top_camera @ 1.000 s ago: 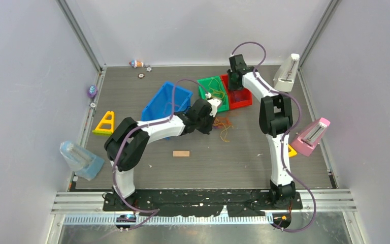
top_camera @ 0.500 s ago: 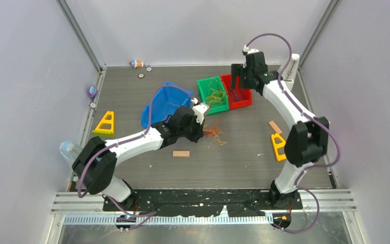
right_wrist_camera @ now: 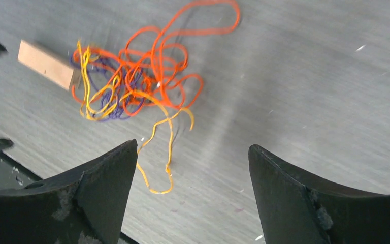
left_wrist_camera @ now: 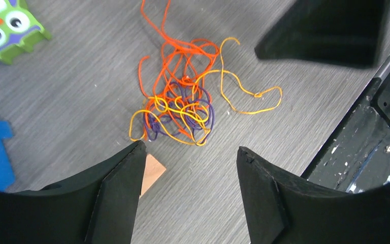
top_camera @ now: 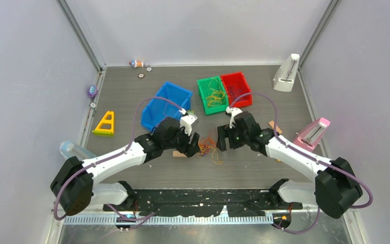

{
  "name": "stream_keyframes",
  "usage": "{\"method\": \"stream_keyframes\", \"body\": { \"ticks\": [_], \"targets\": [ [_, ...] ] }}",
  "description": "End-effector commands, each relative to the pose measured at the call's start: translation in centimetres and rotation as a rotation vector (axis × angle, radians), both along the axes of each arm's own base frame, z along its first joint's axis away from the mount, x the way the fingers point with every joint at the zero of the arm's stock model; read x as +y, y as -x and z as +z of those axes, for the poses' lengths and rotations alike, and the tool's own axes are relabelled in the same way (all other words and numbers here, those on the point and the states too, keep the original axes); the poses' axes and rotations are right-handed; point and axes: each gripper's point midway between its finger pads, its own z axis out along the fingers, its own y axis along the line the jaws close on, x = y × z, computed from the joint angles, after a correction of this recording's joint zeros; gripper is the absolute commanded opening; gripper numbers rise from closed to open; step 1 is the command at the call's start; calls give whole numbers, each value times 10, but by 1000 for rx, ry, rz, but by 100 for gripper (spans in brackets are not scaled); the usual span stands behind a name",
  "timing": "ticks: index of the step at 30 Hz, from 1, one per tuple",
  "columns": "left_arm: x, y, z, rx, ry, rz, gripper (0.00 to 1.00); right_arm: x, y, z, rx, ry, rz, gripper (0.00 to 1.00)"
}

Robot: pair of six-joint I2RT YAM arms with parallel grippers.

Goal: Untangle the cables

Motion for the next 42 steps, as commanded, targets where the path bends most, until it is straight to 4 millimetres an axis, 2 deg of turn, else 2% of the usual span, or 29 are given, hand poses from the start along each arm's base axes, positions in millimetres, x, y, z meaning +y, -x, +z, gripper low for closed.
{"method": "stream_keyframes", "body": {
  "ticks": [1,5,9,11,14,17,24,28,31,34,36,37,39,42],
  "targets": [
    [-4,-12,25,-77,22,12,68,30,15,10,-52,-123,9,84],
    [-9,-19,10,-33,-51,3,68,32,20,-5,-46,-94,4,74],
    [-14,-25,-7,18,-109,6,68,34,17,-15,-29,-79,-11,62],
    [-16,-26,-16,45,-132,5,68,38,14,-19,-28,-85,-9,59],
    [-19,-25,-26,77,-140,-4,68,40,8,-25,-29,-70,-22,58],
    [-19,-25,-32,77,-139,-2,68,40,-8,-17,-87,-45,-41,58],
    [-18,-32,-39,59,-86,19,65,56,-22,-2,-113,-47,15,62],
    [-13,-37,-45,77,-65,37,58,67,-27,-4,-98,-46,52,61],
    [-13,-37,-48,93,-55,32,54,74,-28,-22,-49,-27,70,57],
    [-11,-37,-48,87,-61,26,43,77,-27,-38,-10,-20,76,44],
    [-10,-38,-48,83,-66,27,27,78,-27,-40,-2,-24,72,29],
    [-10,-38,-48,85,-68,27,17,76,-28,-39,-8,-23,59,15],
    [-9,-38,-47,83,-66,28,0,67,-31,-27,-53,-22,11,7],
    [-8,-40,-43,70,-52,32,0,49,-32,6,-146,-45,-60,6]
  ]
}}
